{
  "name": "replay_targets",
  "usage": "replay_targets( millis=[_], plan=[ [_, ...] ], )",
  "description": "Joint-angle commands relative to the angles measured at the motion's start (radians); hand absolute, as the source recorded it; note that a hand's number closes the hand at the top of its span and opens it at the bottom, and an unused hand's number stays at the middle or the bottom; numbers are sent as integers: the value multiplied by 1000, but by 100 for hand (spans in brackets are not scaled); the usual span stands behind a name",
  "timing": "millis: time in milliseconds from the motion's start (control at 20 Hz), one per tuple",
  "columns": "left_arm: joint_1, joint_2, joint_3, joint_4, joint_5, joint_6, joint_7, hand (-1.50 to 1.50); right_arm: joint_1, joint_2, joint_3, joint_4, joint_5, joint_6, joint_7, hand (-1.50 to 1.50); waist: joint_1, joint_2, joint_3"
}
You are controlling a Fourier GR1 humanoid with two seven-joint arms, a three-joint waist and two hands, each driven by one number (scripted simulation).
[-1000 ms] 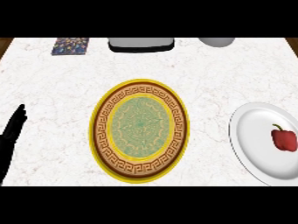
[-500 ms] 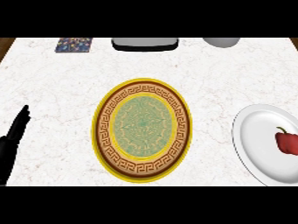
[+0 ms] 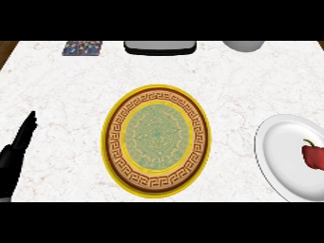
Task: Pick the bell pepper from the plate and place it in the plate
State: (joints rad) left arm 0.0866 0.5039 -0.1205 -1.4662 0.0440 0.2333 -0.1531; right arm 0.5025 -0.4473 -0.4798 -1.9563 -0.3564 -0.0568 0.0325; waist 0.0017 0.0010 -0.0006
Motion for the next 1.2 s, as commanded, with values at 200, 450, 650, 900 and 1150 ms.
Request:
replay_targets(
  millis=[200, 450, 650, 900, 1150],
  plan=[
    [-32, -21, 13, 5, -26, -14, 29, 0, -121, -171, 45, 119, 48, 117, 210, -150, 3, 1, 0],
    [37, -9, 37, -67, -22, -40, 35, 0, -201, -213, 96, 236, 115, 198, 231, -150, 9, -1, 1],
    [-16, -34, 28, -48, -55, -27, 77, 0, -212, -212, 176, 307, 236, 247, 166, -150, 3, -1, 1],
    [-26, -45, 74, -19, -62, -70, 47, 0, -360, -191, 205, 516, 316, 290, 119, -150, 5, 0, 1],
    [28, -81, 111, -29, -94, -93, 17, 0, -320, -165, 148, 461, 310, 379, 111, -150, -2, -2, 1]
  ],
)
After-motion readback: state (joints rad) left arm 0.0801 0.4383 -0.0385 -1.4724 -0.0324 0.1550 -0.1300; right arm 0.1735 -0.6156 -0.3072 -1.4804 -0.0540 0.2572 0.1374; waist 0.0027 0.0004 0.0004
